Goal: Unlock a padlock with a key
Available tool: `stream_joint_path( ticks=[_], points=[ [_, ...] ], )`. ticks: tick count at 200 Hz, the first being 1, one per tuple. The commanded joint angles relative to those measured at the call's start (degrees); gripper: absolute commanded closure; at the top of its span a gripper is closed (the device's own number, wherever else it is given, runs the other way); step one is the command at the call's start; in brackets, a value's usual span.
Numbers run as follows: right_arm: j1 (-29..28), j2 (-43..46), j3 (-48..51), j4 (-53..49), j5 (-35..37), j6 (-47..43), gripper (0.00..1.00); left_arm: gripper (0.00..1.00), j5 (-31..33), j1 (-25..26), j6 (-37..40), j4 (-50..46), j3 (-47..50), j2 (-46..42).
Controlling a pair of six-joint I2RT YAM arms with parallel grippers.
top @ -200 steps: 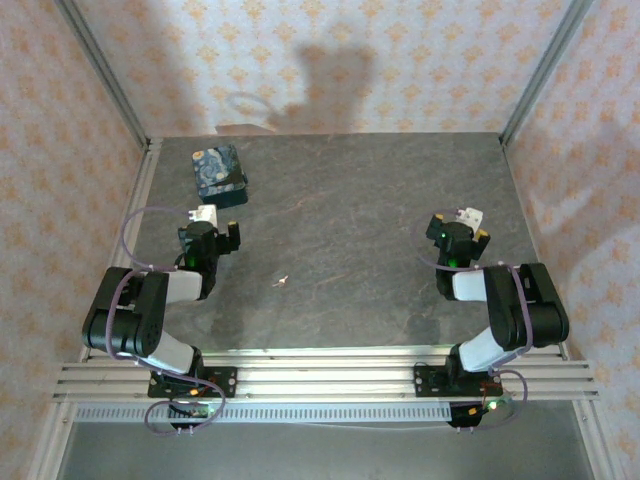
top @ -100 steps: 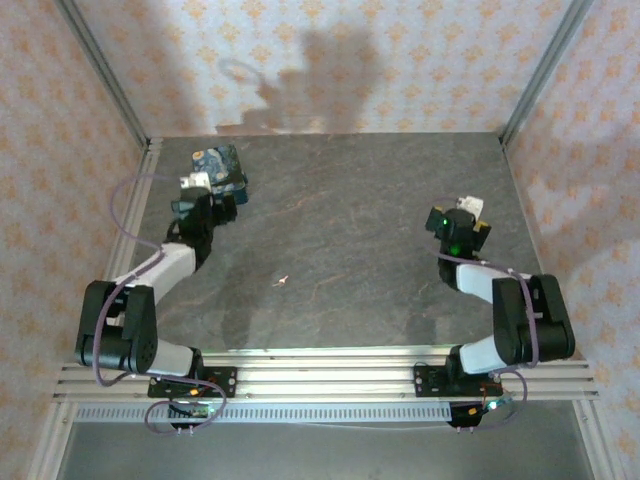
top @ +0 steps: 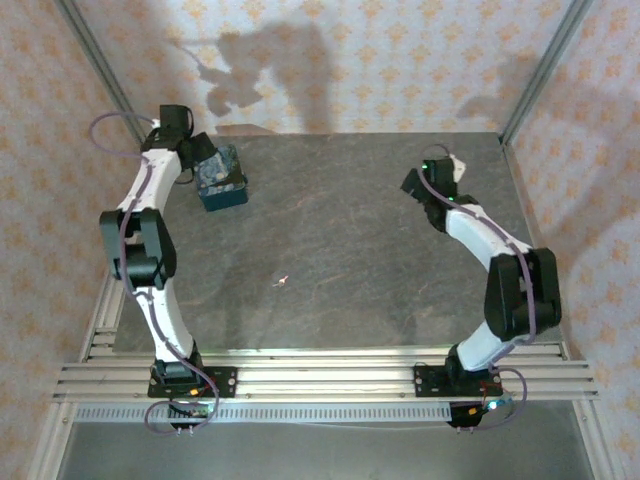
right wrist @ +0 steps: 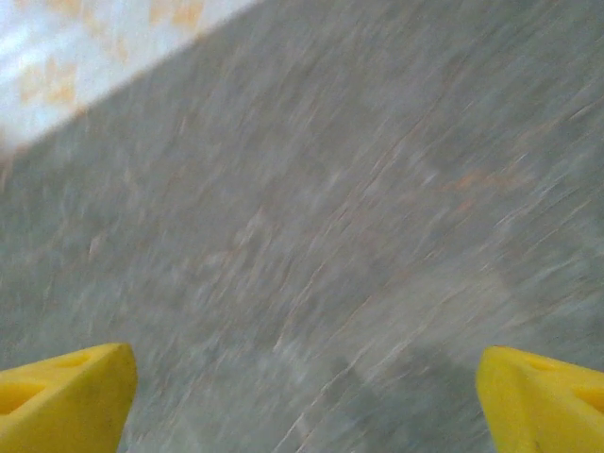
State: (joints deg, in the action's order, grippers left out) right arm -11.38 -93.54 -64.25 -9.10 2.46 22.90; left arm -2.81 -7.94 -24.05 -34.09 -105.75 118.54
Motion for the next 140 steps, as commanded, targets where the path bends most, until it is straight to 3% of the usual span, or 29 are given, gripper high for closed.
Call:
stream_joint_path(
  ticks=[1,25,51,85,140],
  points=[
    [-2.9,-3.9,-5.1,-7.5,-3.4,3.9,0.08,0.10,-2.9,-1.1,-2.8,-11.6,-8.3,6.5],
    [-4.7,-8.1,-9.5,-9.8,-5.8,4.4,0.09,0.11,-4.8,-1.6,-0.9,-15.5,-18.5,14.6],
    [-5.9,-10.4,-11.8,-11.3,-6.9,3.9,0.10,0.17,-11.8,-1.6,2.6,-17.9,-26.9,21.3],
    [-6.2,-10.5,-11.4,-10.9,-8.9,4.1,0.10,0.32,-22.9,-0.2,7.2,-15.7,-27.6,23.8],
    [-8.6,-7.4,-8.8,-11.8,-15.9,1.9,0.13,0.38,-25.3,9.9,17.6,-19.1,-28.4,24.8]
  ],
)
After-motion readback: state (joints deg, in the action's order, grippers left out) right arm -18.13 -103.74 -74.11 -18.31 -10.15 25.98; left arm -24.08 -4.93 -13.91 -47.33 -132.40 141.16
